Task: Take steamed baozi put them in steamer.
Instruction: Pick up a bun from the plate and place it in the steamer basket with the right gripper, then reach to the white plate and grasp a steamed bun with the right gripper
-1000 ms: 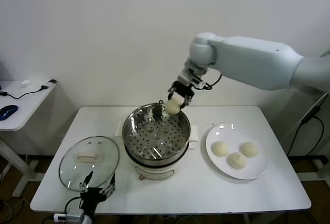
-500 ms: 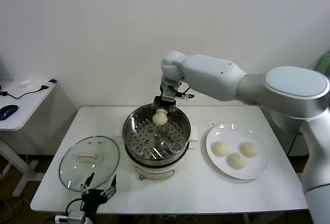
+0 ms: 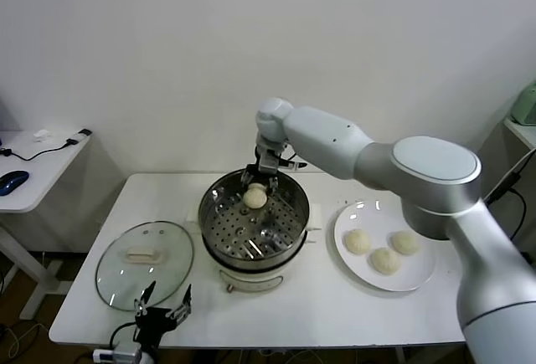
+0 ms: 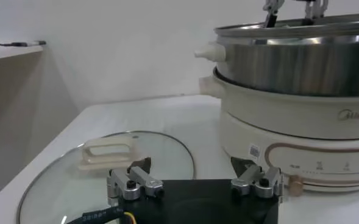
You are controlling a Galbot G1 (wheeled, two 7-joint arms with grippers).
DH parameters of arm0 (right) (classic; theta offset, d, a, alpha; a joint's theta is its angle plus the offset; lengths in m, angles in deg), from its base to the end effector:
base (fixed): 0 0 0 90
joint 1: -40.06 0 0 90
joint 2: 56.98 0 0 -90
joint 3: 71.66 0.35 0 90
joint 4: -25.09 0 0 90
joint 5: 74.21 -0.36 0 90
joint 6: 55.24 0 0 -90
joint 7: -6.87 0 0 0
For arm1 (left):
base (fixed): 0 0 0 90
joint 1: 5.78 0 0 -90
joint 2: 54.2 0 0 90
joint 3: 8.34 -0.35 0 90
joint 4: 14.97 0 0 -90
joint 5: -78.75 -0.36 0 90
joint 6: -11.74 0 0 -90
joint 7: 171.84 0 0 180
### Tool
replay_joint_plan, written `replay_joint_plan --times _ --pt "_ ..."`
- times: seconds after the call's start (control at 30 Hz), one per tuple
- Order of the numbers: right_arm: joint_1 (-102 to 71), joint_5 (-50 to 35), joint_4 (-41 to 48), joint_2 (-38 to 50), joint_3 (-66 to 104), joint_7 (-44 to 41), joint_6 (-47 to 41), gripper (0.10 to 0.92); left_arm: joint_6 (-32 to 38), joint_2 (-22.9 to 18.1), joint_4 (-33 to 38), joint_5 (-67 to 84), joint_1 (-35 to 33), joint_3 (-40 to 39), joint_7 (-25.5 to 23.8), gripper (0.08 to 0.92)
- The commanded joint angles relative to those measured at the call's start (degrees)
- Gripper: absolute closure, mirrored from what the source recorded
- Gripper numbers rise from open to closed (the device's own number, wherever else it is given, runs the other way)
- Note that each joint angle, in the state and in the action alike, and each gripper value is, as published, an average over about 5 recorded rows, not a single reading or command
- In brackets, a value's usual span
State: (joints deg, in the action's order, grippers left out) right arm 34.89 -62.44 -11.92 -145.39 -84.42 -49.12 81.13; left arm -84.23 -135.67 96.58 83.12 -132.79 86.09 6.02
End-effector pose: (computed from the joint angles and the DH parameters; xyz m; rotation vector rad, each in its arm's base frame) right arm 0.6362 0.1936 -0.1056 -2.0619 0.3204 -2.2369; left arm 0.1393 0.0579 -0.3699 -0.0386 -2.7698 -0.1194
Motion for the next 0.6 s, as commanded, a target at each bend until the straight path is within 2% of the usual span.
replay_joint_plan --times 0.03,0.17,0.3,0.4,0.5,0.6 --pt "-1.3 -0.1 2.8 -1.0 1.2 -0.1 1.9 0.234 -0.1 -0.1 -0.1 0.1 0.0 0.0 0.0 0.177" --pt "0.6 -8.0 0.2 0.5 0.2 -2.4 2.3 0.205 -0.1 -0.2 0.2 0.0 -0.2 -0.1 0.0 0.177" --pt "8.0 -22.2 -6.4 4.9 -3.8 -7.7 -1.1 0.203 -0.3 -0.3 0.8 -0.1 -0.6 0.0 -0.1 0.177" --pt "16.0 -34.4 -12.5 9.6 -9.4 -10.9 -7.2 0.202 -0.3 -0.3 1.1 -0.3 -0.8 0.0 -0.1 0.177" --pt "23.9 -47.0 -20.0 16.4 -18.0 -12.8 -17.0 0.203 -0.3 -0.3 1.3 -0.3 -1.0 0.1 -0.1 0.177" --pt "29.6 -52.8 -27.4 25.8 -25.7 -13.0 -27.6 0.203 -0.3 -0.3 1.5 -0.3 -1.0 0.1 -0.1 0.177"
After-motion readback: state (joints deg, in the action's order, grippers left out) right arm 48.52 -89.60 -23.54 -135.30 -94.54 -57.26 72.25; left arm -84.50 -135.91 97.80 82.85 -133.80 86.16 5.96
